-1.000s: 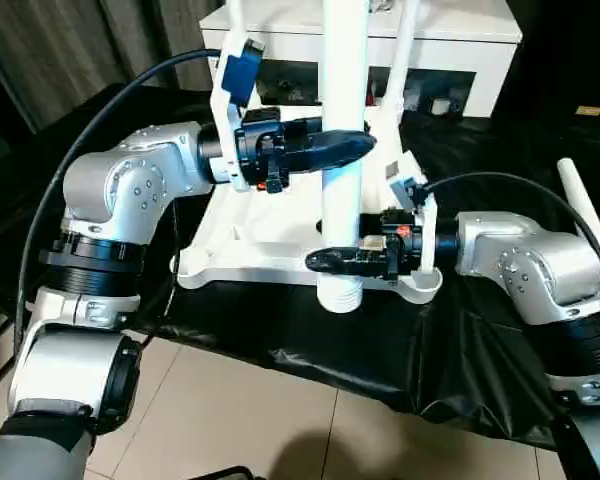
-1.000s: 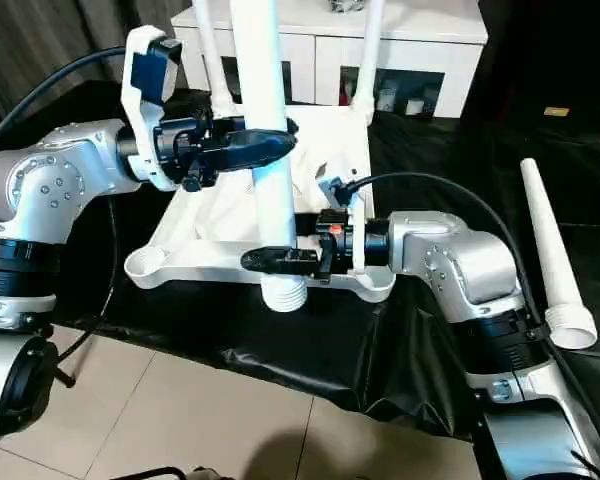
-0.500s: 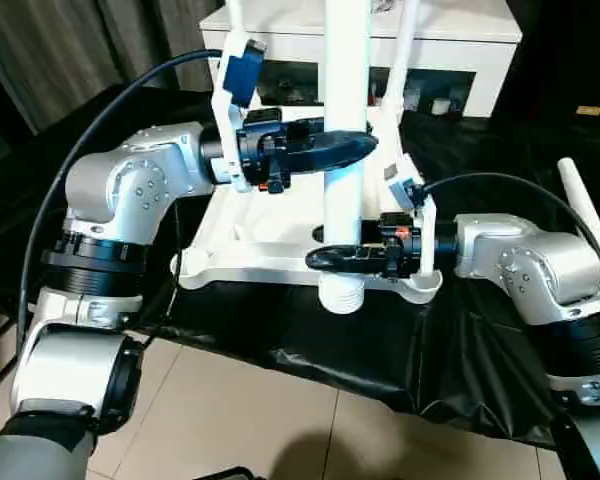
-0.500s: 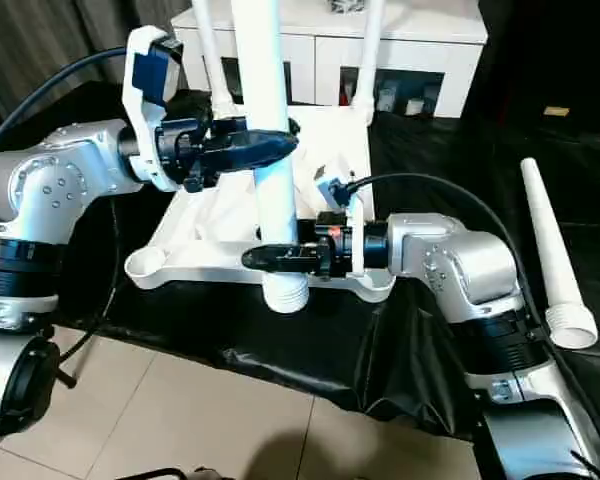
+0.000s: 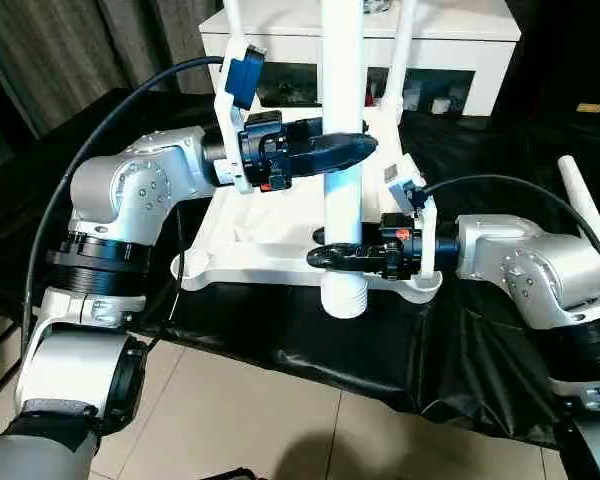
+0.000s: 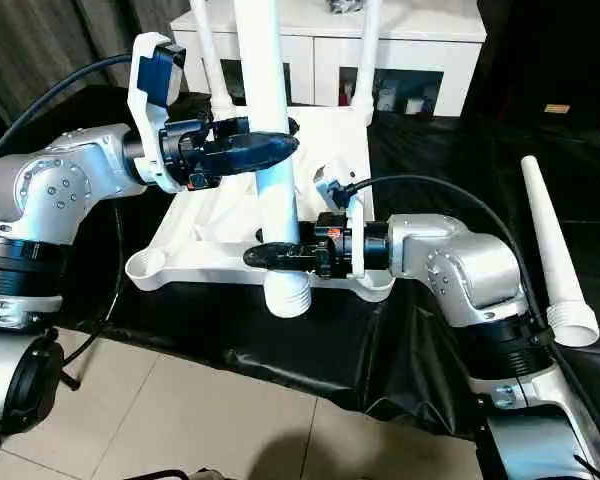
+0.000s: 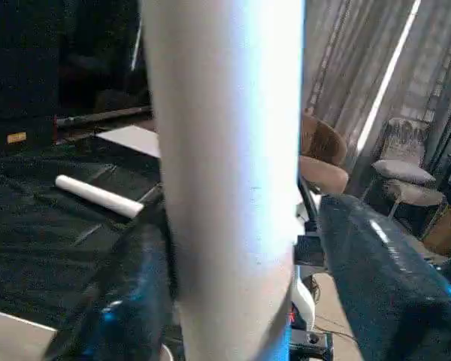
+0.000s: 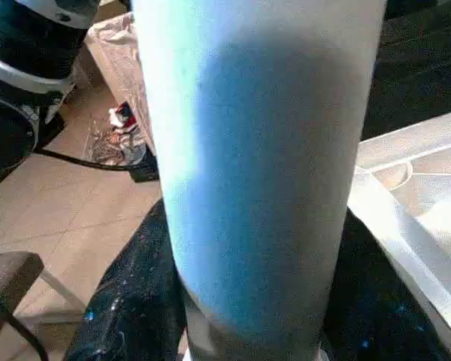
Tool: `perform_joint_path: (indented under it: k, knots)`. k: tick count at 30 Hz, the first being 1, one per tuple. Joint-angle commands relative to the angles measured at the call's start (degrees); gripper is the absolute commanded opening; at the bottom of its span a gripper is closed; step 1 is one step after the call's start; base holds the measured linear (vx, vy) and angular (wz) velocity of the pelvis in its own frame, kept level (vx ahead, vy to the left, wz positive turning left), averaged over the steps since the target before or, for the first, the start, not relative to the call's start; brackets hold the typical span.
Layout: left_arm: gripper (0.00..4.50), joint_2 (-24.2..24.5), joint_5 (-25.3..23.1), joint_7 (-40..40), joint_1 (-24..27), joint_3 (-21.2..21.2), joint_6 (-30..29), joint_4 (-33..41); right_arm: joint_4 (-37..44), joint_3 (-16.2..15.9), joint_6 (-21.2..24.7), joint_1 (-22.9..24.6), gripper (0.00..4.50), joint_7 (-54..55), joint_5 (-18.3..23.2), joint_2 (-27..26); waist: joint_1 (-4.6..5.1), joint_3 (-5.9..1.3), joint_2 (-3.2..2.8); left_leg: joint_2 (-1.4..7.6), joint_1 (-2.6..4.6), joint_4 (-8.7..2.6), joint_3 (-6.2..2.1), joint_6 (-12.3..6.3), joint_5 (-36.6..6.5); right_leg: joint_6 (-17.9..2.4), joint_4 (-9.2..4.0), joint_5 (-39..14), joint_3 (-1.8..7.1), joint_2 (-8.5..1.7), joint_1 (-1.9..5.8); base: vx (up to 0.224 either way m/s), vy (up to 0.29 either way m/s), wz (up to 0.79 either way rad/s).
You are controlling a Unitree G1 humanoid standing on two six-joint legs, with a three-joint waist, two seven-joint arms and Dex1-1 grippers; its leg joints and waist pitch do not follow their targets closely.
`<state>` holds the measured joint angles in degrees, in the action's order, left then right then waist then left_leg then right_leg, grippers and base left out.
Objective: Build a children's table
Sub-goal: Rotate table base
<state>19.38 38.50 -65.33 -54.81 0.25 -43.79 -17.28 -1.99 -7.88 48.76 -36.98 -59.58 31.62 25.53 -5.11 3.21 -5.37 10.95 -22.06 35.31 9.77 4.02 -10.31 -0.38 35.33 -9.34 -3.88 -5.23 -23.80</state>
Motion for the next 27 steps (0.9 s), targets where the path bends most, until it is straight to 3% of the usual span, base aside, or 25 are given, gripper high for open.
perform_joint_path:
  k: [1, 3, 4, 6, 7, 9, 11, 12, 15, 17, 18, 19, 20, 22, 25, 26, 27]
  knots:
    - [3.44, -0.3, -0.3, 1.3, -2.7, 2.6, 3.3, -0.9, 0.2, 2.2, -0.1, 0.9, 1.89, 2.4, -0.7, 0.7, 0.0, -4.79, 0.2, 0.77, 0.63, -3.56, -0.3, -1.81, -9.7, -13.9, -3.83, -9.8, 1.6, -1.94, 3.96, 0.0, 0.0, 0.0]
    - [3.73, -0.9, -0.7, 3.0, -3.1, 3.8, 5.1, -2.0, -0.5, 3.2, -1.0, 1.0, 1.88, 4.3, -1.6, 0.5, 0.0, -4.94, 0.26, 0.69, 0.7, -3.47, -0.33, -1.35, -9.6, -13.6, -3.84, -10.0, 1.58, -2.04, 4.04, 0.0, 0.0, 0.0]
    - [3.73, -1.5, -2.0, 6.2, -3.5, 5.9, 8.9, -3.9, -2.8, 5.0, -3.5, 0.9, 1.88, 8.8, -4.0, 0.1, 0.08, -4.9, -0.15, 0.72, 0.66, -3.51, -0.39, -1.22, -9.7, -13.3, -3.91, -10.4, 1.57, -2.05, 4.02, 0.0, 0.0, 0.0]
    - [3.75, -2.1, -3.6, 12.0, -3.1, 8.6, 13.5, -5.8, -5.2, 6.9, -6.8, 1.0, 1.88, 15.4, -7.4, -0.5, 0.28, -4.83, 0.22, 0.56, 0.67, -3.49, -0.35, -0.36, -10.1, -12.8, -4.19, -11.5, 1.5, -2.11, 3.96, 0.0, 0.0, 0.0]
    - [3.75, -1.9, -5.1, 13.6, -2.3, 8.4, 15.0, -5.8, -5.5, 8.0, -7.3, 1.2, 1.87, 17.6, -7.9, -0.9, 0.57, -4.8, -0.27, 0.51, 0.69, -3.49, -0.38, 0.08, -10.4, -12.3, -4.19, -11.9, 1.49, -1.99, 3.94, 0.0, 0.0, 0.0]
    - [3.75, -1.5, -7.5, 14.9, -0.6, 7.3, 17.1, -5.5, -5.3, 9.5, -7.6, 1.7, 1.87, 20.6, -8.5, -1.5, 0.7, -4.95, 0.01, 0.39, 0.59, -3.47, -0.39, -0.46, -9.4, -11.2, -4.26, -12.0, 1.52, -1.98, 4.2, 0.0, 0.0, 0.0]
    - [3.75, -1.1, -11.6, 13.8, 3.3, 2.6, 19.0, -3.5, -3.7, 9.5, -9.0, 3.0, 1.86, 23.5, -11.0, -1.2, 0.67, -5.07, -0.23, 0.64, 0.48, -3.53, -0.5, -1.52, -7.7, -10.5, -4.24, -11.7, 1.53, -2.02, 4.14, 0.0, 0.0, 0.0]
    - [3.75, -1.5, -14.8, 12.6, 6.3, -2.0, 20.7, -2.4, -2.3, 9.6, -10.7, 4.2, 1.86, 26.7, -13.3, -1.2, 0.91, -5.05, -0.43, 0.53, 0.37, -3.39, -0.26, -2.06, -6.8, -10.6, -4.06, -10.5, 1.56, -1.83, 4.03, 0.0, 0.0, 0.0]
    - [3.75, -1.8, -15.9, 12.1, 7.6, -4.0, 20.8, -1.9, -1.7, 9.7, -11.4, 4.7, 1.86, 28.7, -14.6, -1.3, 1.21, -5.55, -0.72, 0.61, 0.44, -3.22, -0.31, -2.77, -5.5, -11.4, -3.82, -8.1, 1.54, -1.87, 4.04, 0.0, 0.0, 0.0]
    - [3.75, -2.2, -22.0, 9.3, 9.7, -11.0, 28.2, -7.3, -0.7, 10.2, -13.1, 6.0, 1.86, 31.9, -17.0, -0.8, 1.72, -5.45, -1.18, 0.42, 0.38, -3.17, -0.29, -3.28, -6.0, -11.6, -4.19, -7.0, 1.44, -1.58, 3.85, 0.0, 0.0, 0.0]
    - [3.75, -2.6, -25.4, 9.3, 10.3, -13.6, 32.7, -11.2, 0.4, 9.8, -14.5, 7.1, 1.86, 31.8, -17.8, -0.4, 2.08, -5.32, -0.4, 0.32, 0.27, -3.4, -0.36, -3.54, -8.1, -11.0, -4.4, -9.4, 1.46, -1.75, 4.21, 0.0, 0.0, 0.0]
    - [3.75, -3.3, -27.0, 9.7, 10.4, -14.5, 34.8, -13.9, 1.2, 9.4, -15.3, 7.9, 1.86, 31.6, -18.4, 0.1, 2.23, -5.18, -0.55, 0.25, 0.22, -3.35, -0.21, -3.71, -8.7, -10.3, -4.77, -10.8, 1.49, -1.75, 4.16, 0.0, 0.0, 0.0]
    - [3.75, -4.8, -28.7, 10.5, 10.0, -15.1, 37.1, -18.9, 3.7, 9.2, -13.9, 9.3, 1.86, 30.6, -17.3, 0.0, 2.34, -4.93, 0.35, 0.18, 0.17, -3.43, -0.03, -3.8, -9.4, -9.5, -5.17, -12.5, 1.52, -1.67, 4.19, 0.0, 0.0, 0.0]
    - [3.47, -5.7, -29.8, 10.2, 9.7, -15.6, 37.8, -22.6, 4.9, 9.8, -12.7, 10.0, 1.86, 30.7, -15.9, -1.1, 2.57, -5.24, -0.67, 0.2, 0.22, -3.48, -0.33, -3.68, -9.2, -8.5, -4.86, -14.5, 1.5, -2.01, 4.43, 0.0, 0.0, 0.0]
    - [3.37, -5.3, -34.2, 10.6, 9.9, -19.7, 40.2, -26.6, 4.8, 8.2, -13.6, 11.3, 1.86, 31.4, -17.2, -1.6, 3.61, -5.08, -0.13, 0.3, -0.01, -3.7, -0.46, -3.81, -10.6, -9.0, -5.19, -15.4, 1.34, -1.98, 4.29, 0.0, 0.0, 0.0]
    - [3.13, -5.3, -34.2, 10.6, 9.9, -19.7, 40.2, -26.6, 4.8, 8.2, -13.6, 11.3, 1.86, 31.4, -17.2, -1.6, 3.62, -5.07, -0.28, 0.32, 0.16, -3.67, -0.47, -3.85, -11.0, -9.0, -5.27, -16.2, 1.39, -2.04, 4.15, 0.0, 0.0, 0.0]
    - [3.13, -5.2, -35.5, 10.0, 9.5, -21.4, 41.1, -28.6, 5.3, 7.6, -13.3, 11.7, 1.86, 31.3, -17.2, -1.9, 3.76, -4.93, -0.93, 0.31, 0.36, -3.66, -0.42, -3.78, -11.8, -9.1, -5.41, -17.7, 1.41, -2.01, 3.92, 0.0, 0.0, 0.0]
